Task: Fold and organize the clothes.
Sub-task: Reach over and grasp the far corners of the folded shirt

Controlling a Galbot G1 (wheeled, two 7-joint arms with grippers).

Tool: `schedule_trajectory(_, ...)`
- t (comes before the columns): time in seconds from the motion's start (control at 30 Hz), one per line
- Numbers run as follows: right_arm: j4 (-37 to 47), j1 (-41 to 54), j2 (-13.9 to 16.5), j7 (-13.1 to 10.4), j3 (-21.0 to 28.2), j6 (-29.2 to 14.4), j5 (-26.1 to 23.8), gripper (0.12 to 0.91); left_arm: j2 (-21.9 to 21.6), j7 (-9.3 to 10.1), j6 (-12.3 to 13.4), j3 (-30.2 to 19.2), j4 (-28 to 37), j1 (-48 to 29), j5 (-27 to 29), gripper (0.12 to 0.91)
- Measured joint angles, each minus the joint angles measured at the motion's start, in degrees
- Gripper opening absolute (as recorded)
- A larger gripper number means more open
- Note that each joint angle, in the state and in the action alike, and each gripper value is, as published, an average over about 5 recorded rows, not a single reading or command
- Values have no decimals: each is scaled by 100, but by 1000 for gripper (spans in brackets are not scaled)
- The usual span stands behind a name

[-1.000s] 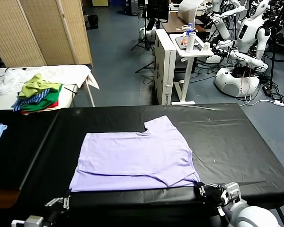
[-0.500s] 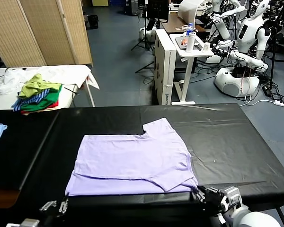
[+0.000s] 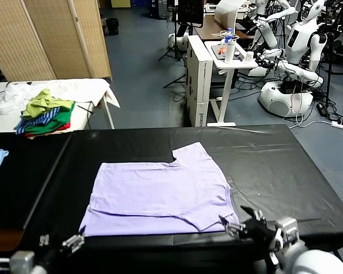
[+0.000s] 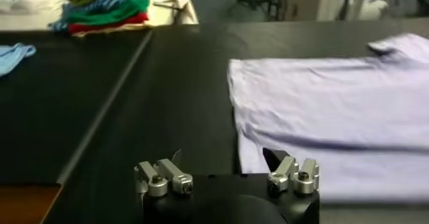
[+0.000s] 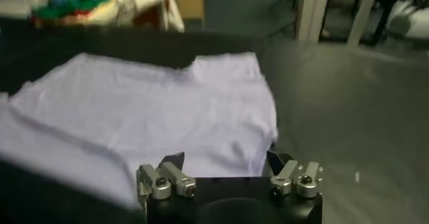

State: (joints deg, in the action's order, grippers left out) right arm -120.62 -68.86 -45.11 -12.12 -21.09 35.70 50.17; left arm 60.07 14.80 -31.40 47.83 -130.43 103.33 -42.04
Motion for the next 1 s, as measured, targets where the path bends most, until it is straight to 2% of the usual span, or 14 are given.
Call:
schedule_trajectory(0.07,335,525,-75,-73,308,71,31,907,-113,127,-113,-112,112,-453,-230,907)
schedule_trajectory(0.13,684,1036,-169,-100,612,119,54,907,-238,164,-148,-263,248,-864,-381,907)
schedule_trajectory(0.33,1750,2326,-515,-95,1471,236,43,907,-692,139,-136,-905,907,-1988,-906,907)
schedule_trajectory(0.53,2552,3144,-834,-63,2039,318,9,907,-999,119,-245,-1737,1884,-3236,-1469,907)
schedule_trajectory(0.77,3161,3643,-1154,-91,2470,364,-51,907,-1055,-32,-287,-2573,2805,-4354,-1428,907)
schedule_trajectory(1.0,3568,3908,-1407,-107,2744,382,-94,907,-1091,-165,-249,-2974,3396,-4890,-1335,907)
